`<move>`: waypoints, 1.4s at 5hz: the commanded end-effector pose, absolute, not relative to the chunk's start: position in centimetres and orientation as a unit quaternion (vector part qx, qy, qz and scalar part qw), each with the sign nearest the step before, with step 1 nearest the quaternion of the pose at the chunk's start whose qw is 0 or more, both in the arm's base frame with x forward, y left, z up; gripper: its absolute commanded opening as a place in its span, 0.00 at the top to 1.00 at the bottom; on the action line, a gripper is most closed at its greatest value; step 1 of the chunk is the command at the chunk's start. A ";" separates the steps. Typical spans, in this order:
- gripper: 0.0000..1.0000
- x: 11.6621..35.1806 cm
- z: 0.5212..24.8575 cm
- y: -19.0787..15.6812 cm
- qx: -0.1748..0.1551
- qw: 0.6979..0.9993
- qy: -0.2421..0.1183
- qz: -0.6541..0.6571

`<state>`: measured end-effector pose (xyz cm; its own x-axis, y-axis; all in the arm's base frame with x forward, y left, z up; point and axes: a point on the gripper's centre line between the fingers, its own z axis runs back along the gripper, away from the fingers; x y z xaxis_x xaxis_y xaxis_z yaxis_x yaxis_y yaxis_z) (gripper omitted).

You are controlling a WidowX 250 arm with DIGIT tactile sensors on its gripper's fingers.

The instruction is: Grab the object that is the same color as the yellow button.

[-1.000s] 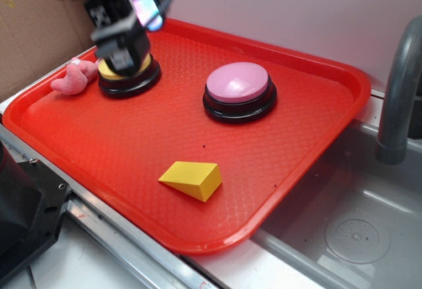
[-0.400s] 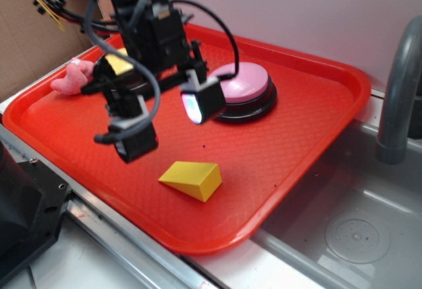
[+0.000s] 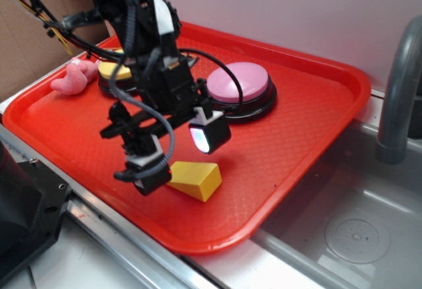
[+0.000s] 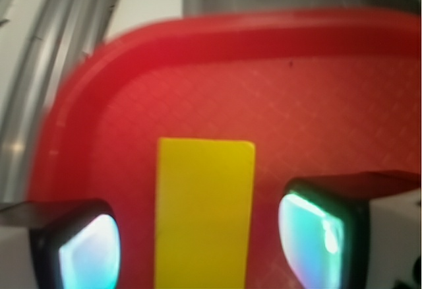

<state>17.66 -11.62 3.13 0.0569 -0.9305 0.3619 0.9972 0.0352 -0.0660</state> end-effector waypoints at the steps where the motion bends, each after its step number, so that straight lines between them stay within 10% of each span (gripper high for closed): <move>1: 0.00 16.8 2.6 -13.1 -0.115 0.730 -0.117 -0.664; 2: 1.00 16.6 2.6 -13.9 -0.101 0.739 -0.107 -0.658; 4: 1.00 16.8 3.4 -13.5 -0.102 0.763 -0.110 -0.629; 7: 1.00 19.9 11.4 -10.0 -0.024 0.919 -0.054 -0.389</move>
